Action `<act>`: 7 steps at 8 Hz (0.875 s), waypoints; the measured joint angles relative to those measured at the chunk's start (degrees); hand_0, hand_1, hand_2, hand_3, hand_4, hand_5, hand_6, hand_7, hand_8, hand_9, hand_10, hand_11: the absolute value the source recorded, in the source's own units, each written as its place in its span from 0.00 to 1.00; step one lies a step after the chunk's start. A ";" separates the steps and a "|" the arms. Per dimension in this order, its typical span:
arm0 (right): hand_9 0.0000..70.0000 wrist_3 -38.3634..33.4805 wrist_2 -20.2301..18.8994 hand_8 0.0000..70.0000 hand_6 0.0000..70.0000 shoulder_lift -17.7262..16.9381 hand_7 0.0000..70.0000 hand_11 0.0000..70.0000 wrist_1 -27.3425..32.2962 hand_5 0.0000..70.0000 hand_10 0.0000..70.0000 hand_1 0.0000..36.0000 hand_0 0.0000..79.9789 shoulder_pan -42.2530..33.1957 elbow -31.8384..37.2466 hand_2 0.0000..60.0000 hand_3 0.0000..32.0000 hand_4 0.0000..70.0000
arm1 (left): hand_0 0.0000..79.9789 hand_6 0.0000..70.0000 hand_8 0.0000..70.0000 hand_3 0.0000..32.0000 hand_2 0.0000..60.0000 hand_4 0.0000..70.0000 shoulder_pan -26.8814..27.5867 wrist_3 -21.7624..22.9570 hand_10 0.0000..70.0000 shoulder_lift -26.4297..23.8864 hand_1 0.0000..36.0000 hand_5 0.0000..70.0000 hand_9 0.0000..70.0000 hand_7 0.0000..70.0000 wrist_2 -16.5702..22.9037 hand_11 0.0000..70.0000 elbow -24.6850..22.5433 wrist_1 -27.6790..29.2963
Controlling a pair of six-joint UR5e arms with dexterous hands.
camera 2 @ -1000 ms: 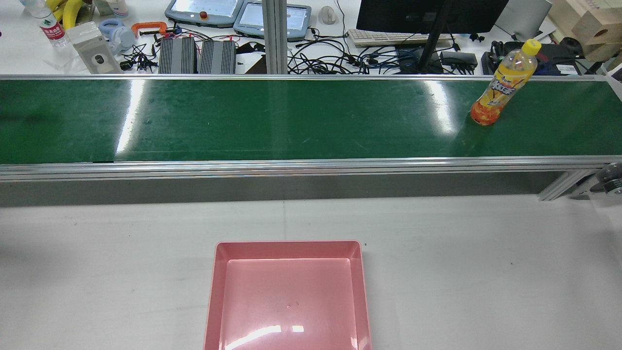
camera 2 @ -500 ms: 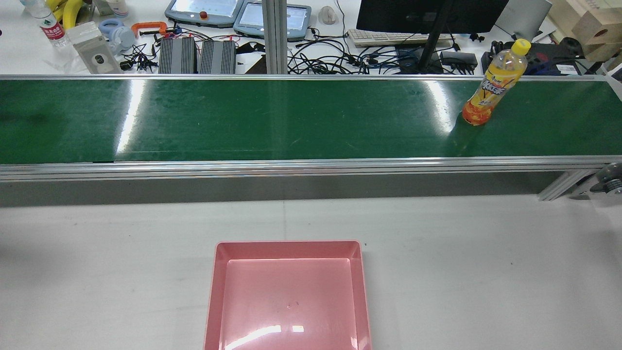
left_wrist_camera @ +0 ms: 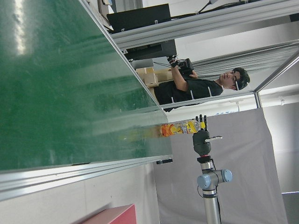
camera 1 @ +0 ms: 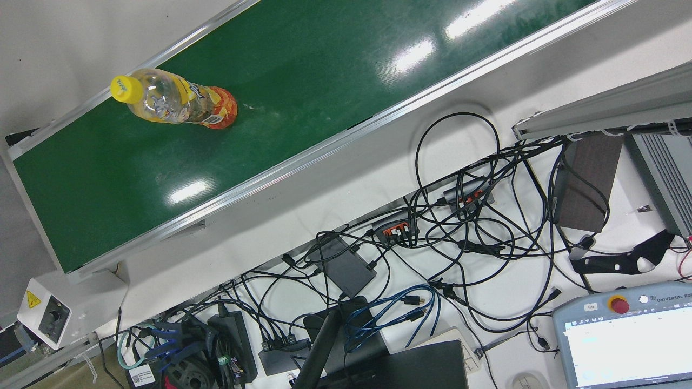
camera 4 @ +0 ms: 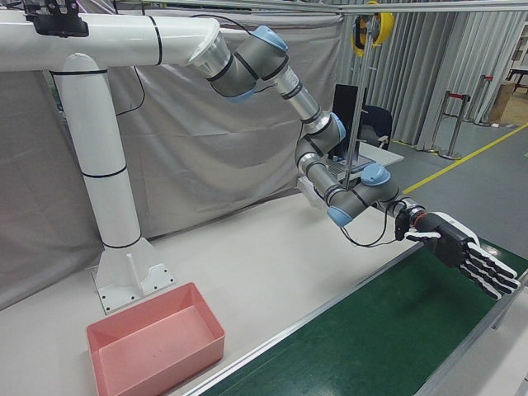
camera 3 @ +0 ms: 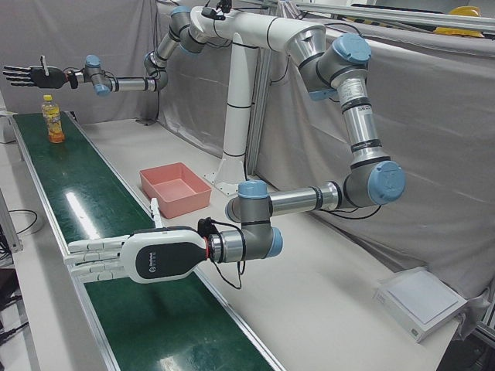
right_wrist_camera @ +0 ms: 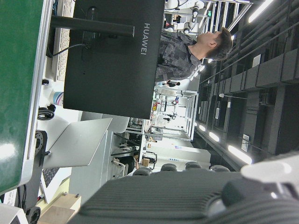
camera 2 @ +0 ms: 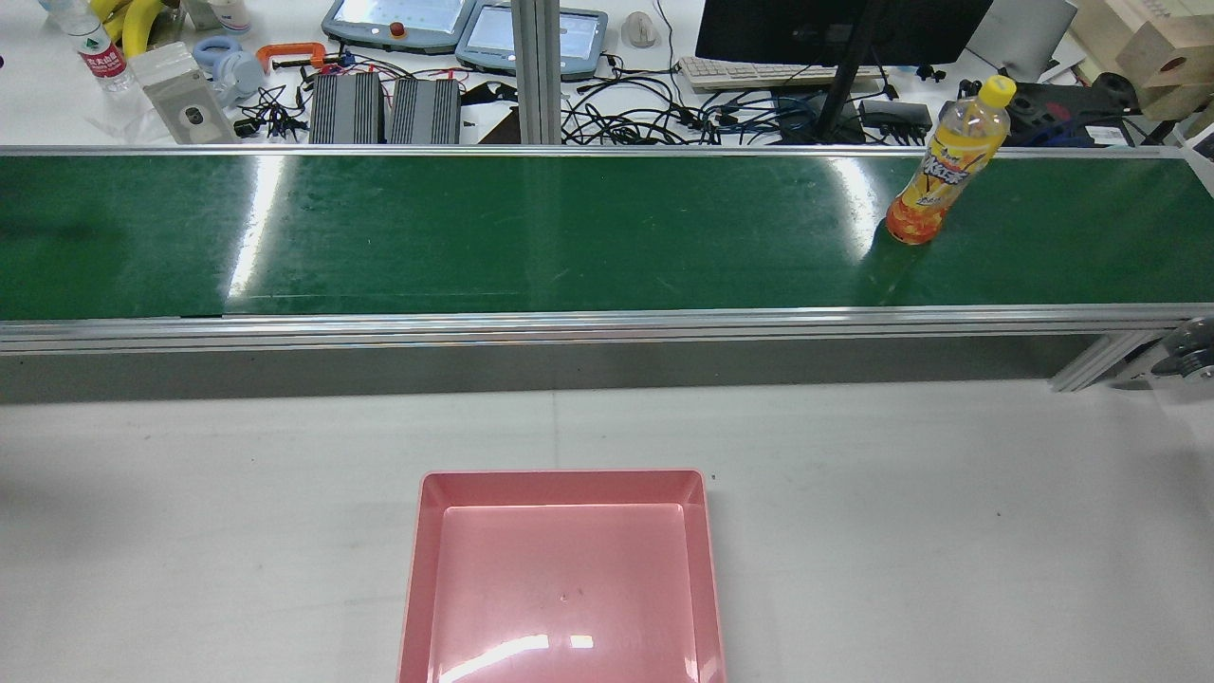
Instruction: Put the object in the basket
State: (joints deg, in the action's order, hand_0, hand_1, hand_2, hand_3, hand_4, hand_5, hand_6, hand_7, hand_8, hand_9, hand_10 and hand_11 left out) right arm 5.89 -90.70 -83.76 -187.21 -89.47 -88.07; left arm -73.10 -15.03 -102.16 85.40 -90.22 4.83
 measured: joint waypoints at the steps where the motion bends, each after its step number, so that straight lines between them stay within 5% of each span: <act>1: 0.00 0.00 0.00 0.00 0.00 0.00 0.00 0.00 0.00 0.00 0.00 0.00 0.00 0.00 0.00 0.00 0.00 0.00 | 0.59 0.00 0.00 0.00 0.00 0.00 0.00 -0.03 0.04 -0.01 0.31 0.06 0.00 0.00 0.02 0.08 -0.01 -0.50; 7: 0.00 0.00 0.00 0.00 0.00 0.00 0.00 0.00 0.00 0.00 0.00 0.00 0.00 -0.01 0.00 0.00 0.00 0.00 | 0.67 0.00 0.00 0.00 0.05 0.00 0.01 -0.03 0.04 -0.06 0.54 0.04 0.01 0.00 -0.06 0.09 0.80 -0.01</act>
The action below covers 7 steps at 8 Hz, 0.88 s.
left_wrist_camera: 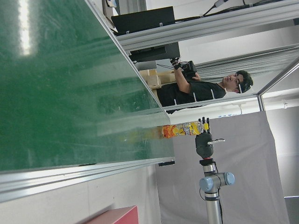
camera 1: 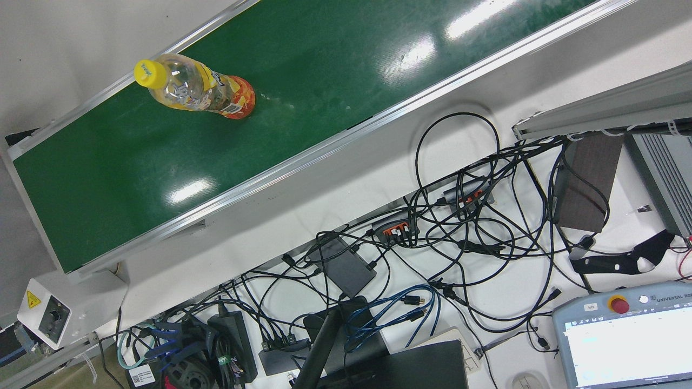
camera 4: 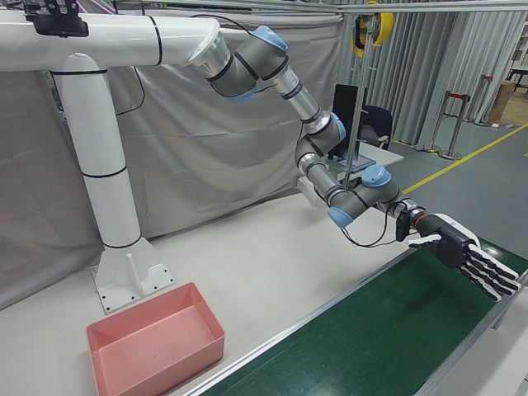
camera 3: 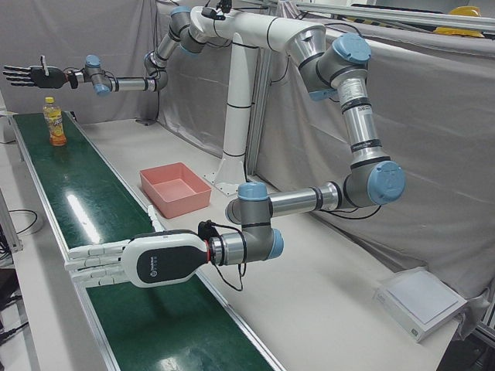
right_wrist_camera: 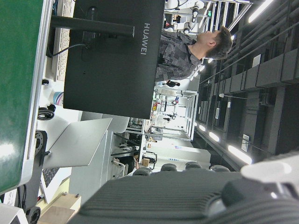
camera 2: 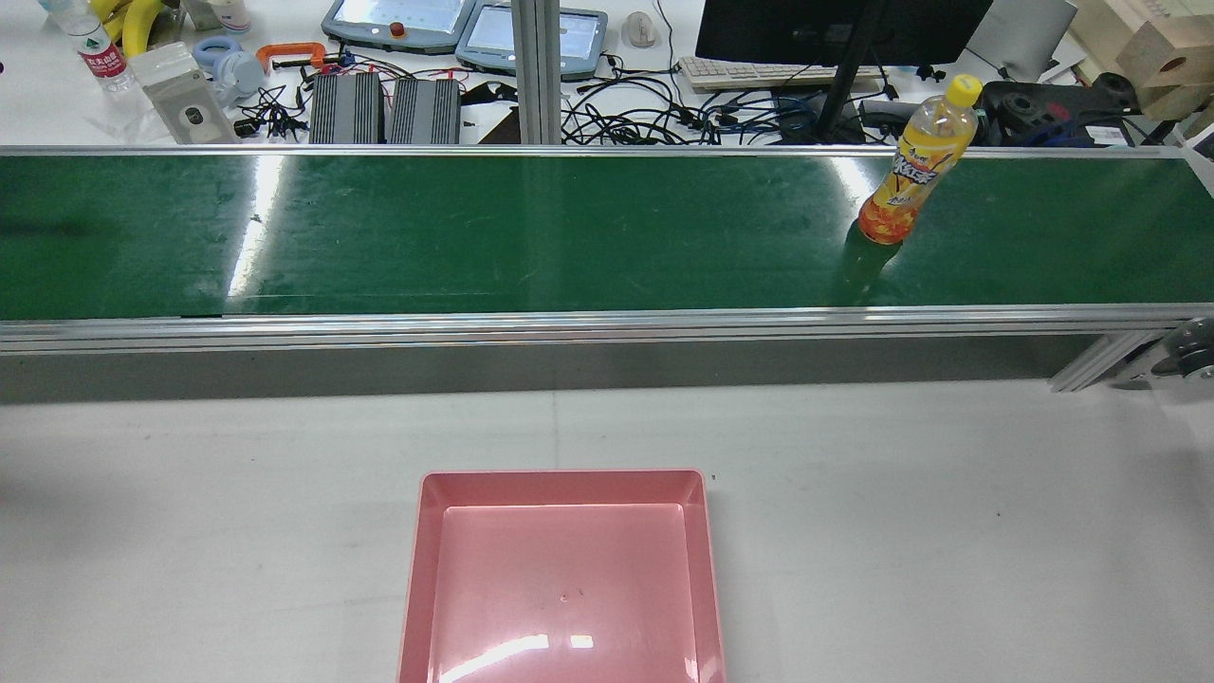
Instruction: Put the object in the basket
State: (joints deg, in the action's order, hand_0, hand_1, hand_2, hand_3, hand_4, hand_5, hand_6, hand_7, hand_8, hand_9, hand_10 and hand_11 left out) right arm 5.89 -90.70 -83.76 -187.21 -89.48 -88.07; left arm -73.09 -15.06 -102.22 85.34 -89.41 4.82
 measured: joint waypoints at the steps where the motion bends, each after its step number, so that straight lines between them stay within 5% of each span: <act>1: 0.00 0.00 0.00 0.00 0.00 0.00 0.00 0.00 0.00 0.00 0.00 0.00 0.00 0.00 0.00 0.00 0.00 0.00 | 0.67 0.00 0.00 0.00 0.11 0.00 0.01 0.02 0.04 0.00 0.57 0.05 0.01 0.00 0.00 0.09 -0.01 0.12; 7: 0.00 0.00 0.00 0.00 0.00 0.00 0.00 0.00 0.00 0.00 0.00 0.00 0.00 0.01 0.00 0.00 0.00 0.00 | 0.64 0.00 0.00 0.00 0.15 0.00 0.12 0.08 0.04 0.00 0.54 0.05 0.01 0.00 0.08 0.10 -0.01 -0.59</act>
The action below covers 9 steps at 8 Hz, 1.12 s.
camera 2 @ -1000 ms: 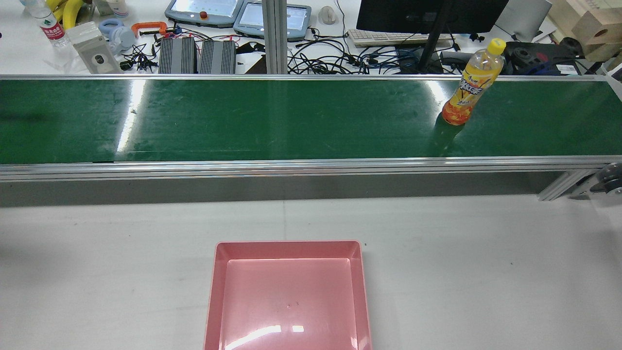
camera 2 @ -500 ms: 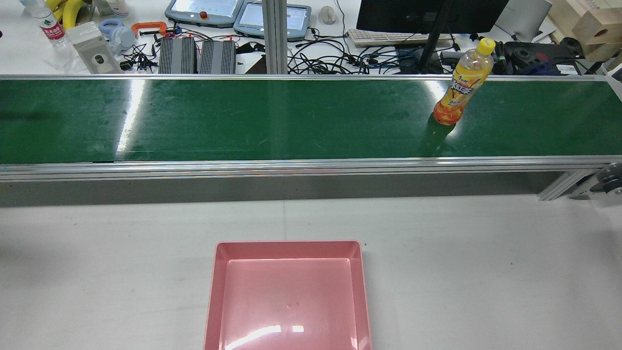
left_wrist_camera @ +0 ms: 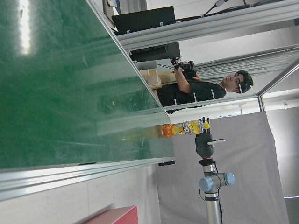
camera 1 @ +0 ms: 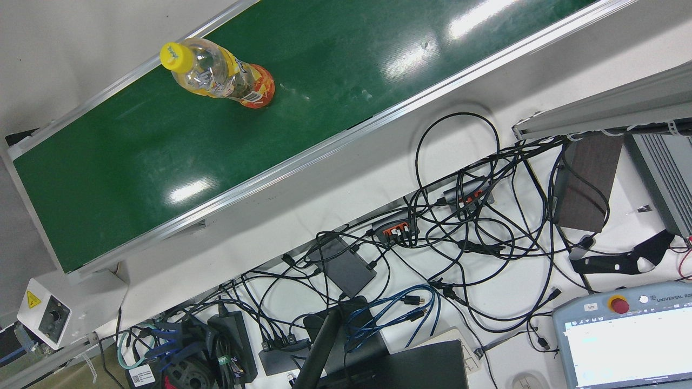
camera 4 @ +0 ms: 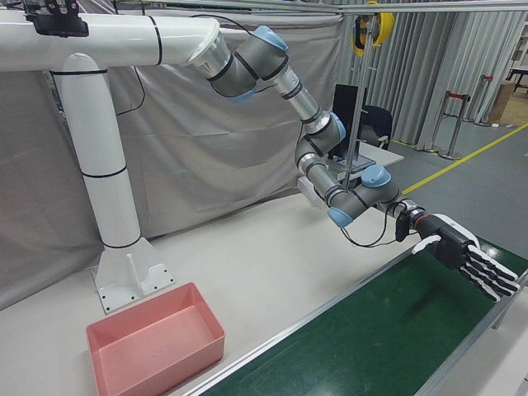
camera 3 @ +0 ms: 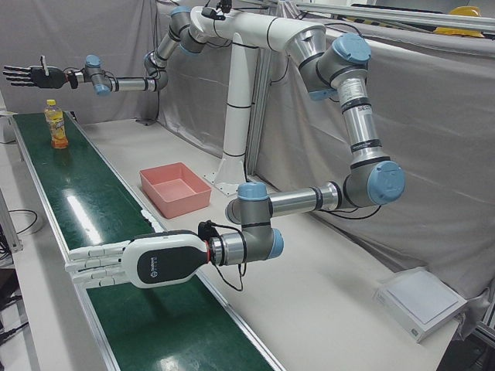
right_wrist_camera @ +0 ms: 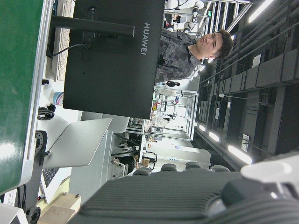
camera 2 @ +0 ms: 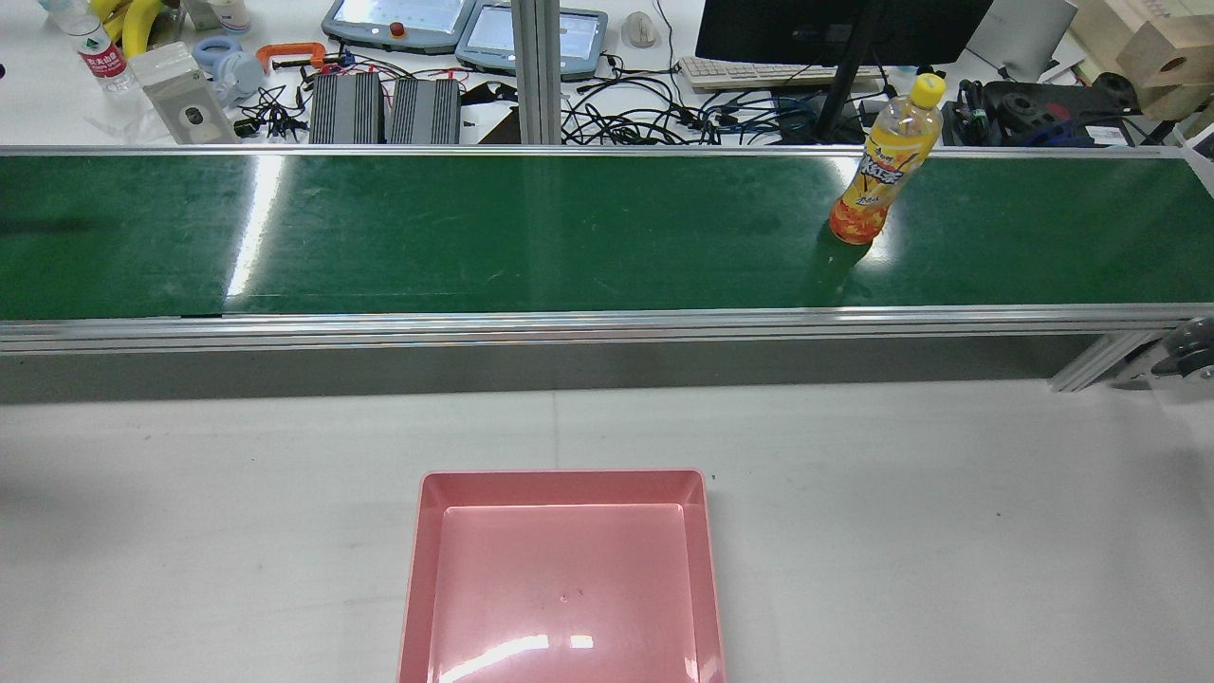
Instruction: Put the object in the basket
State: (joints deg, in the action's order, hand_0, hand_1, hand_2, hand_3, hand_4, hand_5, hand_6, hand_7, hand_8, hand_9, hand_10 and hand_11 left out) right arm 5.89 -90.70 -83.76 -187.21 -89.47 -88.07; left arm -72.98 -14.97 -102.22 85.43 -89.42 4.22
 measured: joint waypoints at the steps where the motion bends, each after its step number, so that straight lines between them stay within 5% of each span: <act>1: 0.00 0.00 0.00 0.00 0.00 0.00 0.00 0.00 0.00 0.00 0.00 0.00 0.00 0.00 0.00 0.00 0.00 0.00 | 0.64 0.00 0.00 0.00 0.14 0.00 -0.01 -0.03 0.04 0.00 0.53 0.04 0.01 0.00 0.00 0.09 0.10 -0.09; 8: 0.00 0.00 0.00 0.00 0.00 0.00 0.00 0.00 0.00 0.00 0.00 0.00 0.00 0.00 0.00 0.00 0.00 0.00 | 0.64 0.00 0.00 0.00 0.10 0.00 -0.21 -0.06 0.05 0.00 0.52 0.03 0.00 0.00 -0.08 0.10 0.90 -0.09; 9: 0.00 0.00 0.00 0.00 0.00 0.00 0.00 0.00 0.00 0.00 0.00 0.00 0.00 0.00 0.00 0.00 0.00 0.00 | 0.64 0.00 0.00 0.00 0.00 0.00 -0.26 -0.06 0.05 0.00 0.44 0.02 0.00 0.00 -0.08 0.10 0.91 -0.04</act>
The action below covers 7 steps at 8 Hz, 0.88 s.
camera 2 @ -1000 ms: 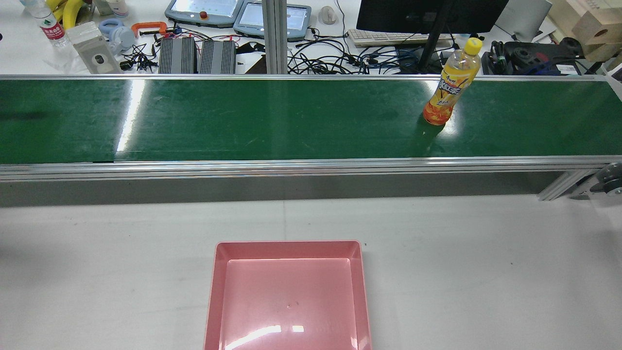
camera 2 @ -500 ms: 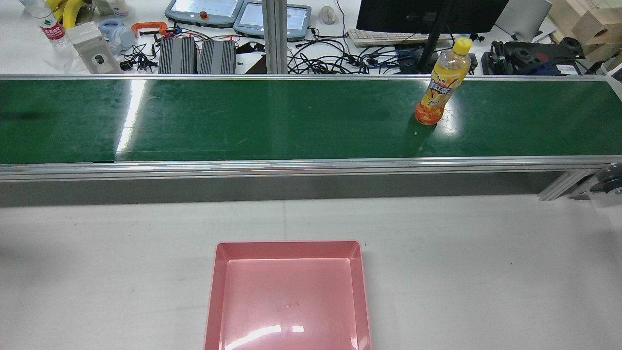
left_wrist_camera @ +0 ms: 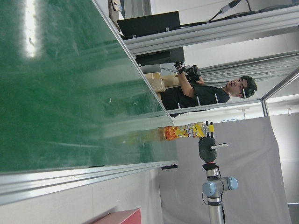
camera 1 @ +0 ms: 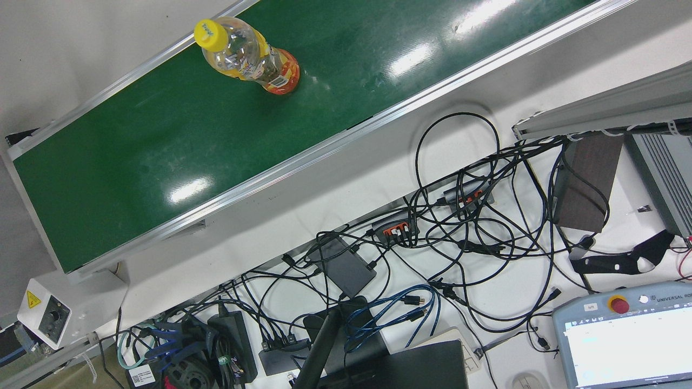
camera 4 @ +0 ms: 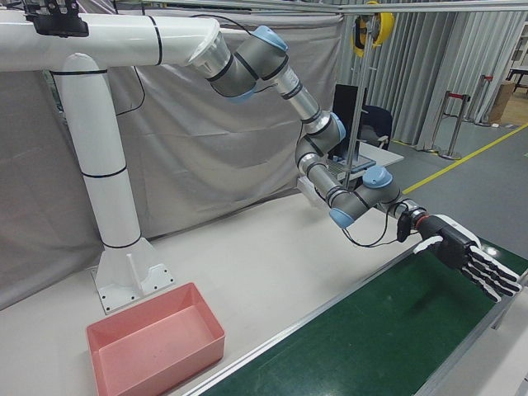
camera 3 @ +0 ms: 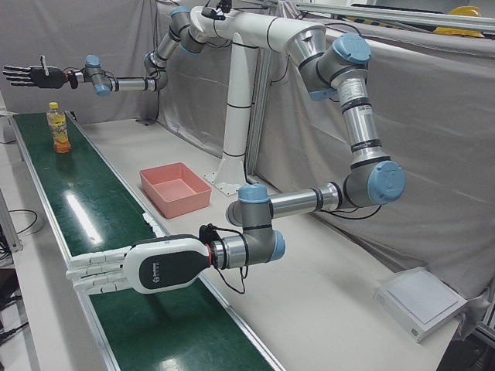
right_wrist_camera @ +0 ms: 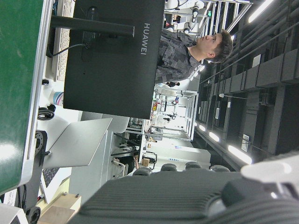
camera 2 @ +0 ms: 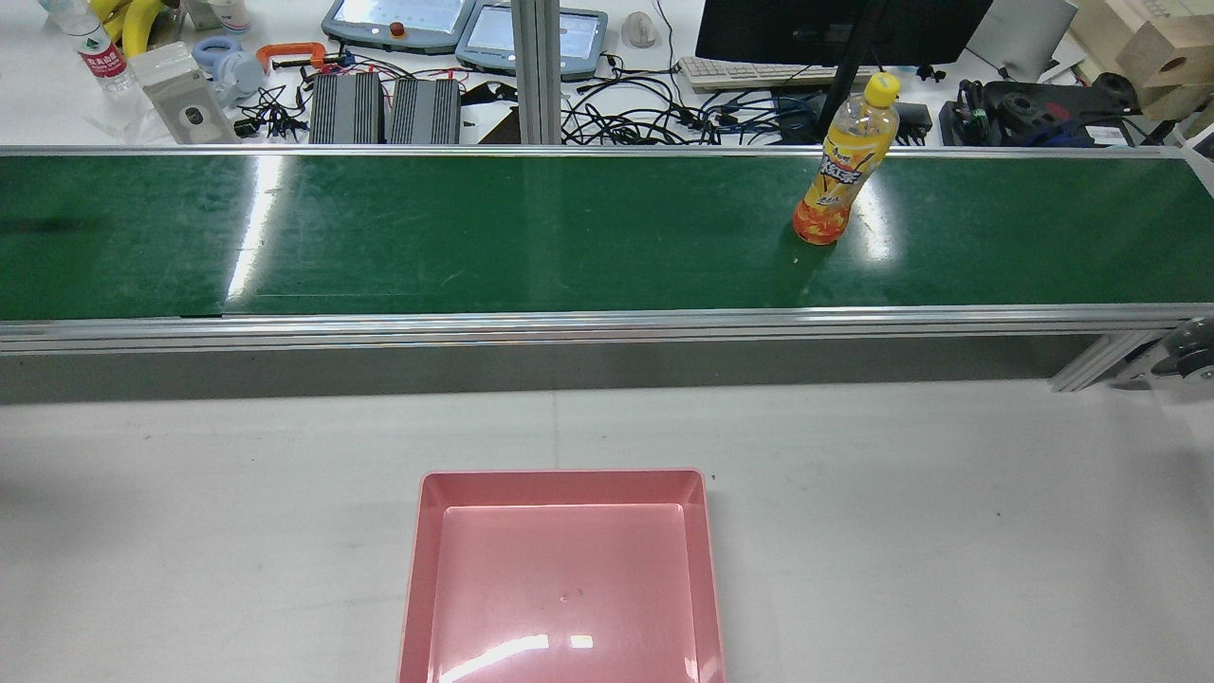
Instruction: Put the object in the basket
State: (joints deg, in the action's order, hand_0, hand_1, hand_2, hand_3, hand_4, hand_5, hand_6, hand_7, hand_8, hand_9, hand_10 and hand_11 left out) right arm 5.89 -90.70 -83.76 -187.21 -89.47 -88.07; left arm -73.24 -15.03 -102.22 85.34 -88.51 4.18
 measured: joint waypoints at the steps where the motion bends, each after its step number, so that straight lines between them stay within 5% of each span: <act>1: 0.00 0.00 0.00 0.00 0.00 0.00 0.00 0.00 0.00 0.00 0.00 0.00 0.00 0.00 0.00 0.00 0.00 0.00 | 0.64 0.00 0.00 0.00 0.00 0.00 -0.03 0.03 0.04 0.00 0.41 0.02 0.00 0.00 0.00 0.10 -0.02 0.00; 7: 0.00 0.00 0.00 0.00 0.00 0.00 0.00 0.00 0.00 0.00 0.00 0.00 0.00 -0.02 0.00 0.00 0.00 0.00 | 0.63 0.00 0.00 0.00 0.00 0.00 0.09 0.09 0.05 0.00 0.43 0.03 0.00 0.00 0.00 0.10 -0.08 0.04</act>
State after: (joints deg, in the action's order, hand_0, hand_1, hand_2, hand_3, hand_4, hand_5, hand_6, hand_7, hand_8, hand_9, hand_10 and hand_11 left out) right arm 5.89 -90.70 -83.76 -187.21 -89.49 -88.07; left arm -73.15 -14.94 -102.22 85.34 -88.59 4.22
